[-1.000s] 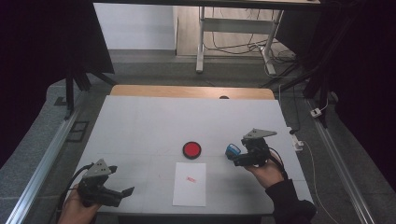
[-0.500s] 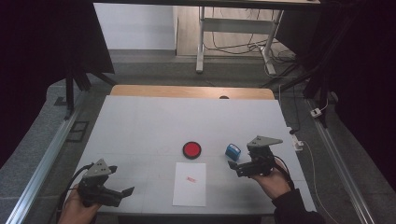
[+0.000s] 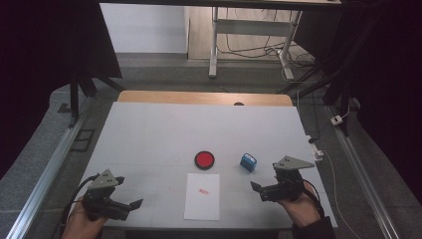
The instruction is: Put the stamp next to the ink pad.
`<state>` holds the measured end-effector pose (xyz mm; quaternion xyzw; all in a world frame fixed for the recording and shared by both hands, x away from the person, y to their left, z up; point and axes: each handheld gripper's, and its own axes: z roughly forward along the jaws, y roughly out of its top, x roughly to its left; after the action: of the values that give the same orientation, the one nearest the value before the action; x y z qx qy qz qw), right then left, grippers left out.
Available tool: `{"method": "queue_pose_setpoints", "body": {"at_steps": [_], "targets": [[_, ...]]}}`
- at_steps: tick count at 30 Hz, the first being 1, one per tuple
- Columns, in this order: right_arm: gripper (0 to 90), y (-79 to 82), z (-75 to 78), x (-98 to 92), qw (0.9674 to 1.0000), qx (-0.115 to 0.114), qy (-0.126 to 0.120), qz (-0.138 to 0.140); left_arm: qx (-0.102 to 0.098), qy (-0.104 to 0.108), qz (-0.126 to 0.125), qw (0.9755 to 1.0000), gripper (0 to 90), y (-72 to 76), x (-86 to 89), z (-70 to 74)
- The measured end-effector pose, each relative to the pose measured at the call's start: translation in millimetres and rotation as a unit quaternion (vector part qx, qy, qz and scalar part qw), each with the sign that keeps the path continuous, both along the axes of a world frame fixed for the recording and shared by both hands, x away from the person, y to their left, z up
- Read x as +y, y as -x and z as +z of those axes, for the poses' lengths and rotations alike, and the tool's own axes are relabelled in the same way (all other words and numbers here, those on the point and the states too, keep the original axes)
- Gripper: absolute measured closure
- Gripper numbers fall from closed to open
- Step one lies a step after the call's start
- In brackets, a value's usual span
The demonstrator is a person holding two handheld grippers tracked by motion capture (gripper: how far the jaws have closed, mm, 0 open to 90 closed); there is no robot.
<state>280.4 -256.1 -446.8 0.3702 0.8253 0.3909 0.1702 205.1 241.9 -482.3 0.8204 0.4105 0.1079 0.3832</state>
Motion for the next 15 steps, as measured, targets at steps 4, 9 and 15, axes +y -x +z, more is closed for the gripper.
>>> {"method": "queue_pose_setpoints", "body": {"at_steps": [4, 9, 15], "targets": [[0.0, 8.5, 0.3, -8.9, 0.9998, -0.005, -0.007, -0.015, 0.000, 0.000, 0.001, 1.0000, 0.0, 0.0, 0.3, 0.1], [0.0, 17.5, -0.7, -21.7, 0.9993, -0.007, -0.015, -0.034, 0.000, 0.000, 0.001, 1.0000, 0.0, 0.1, 0.3, 0.1], [0.0, 24.6, -4.7, -33.6, 0.9986, 0.005, -0.014, -0.051, 0.000, 0.000, 0.000, 1.0000, 0.0, 0.5, 0.3, -0.2]]}}
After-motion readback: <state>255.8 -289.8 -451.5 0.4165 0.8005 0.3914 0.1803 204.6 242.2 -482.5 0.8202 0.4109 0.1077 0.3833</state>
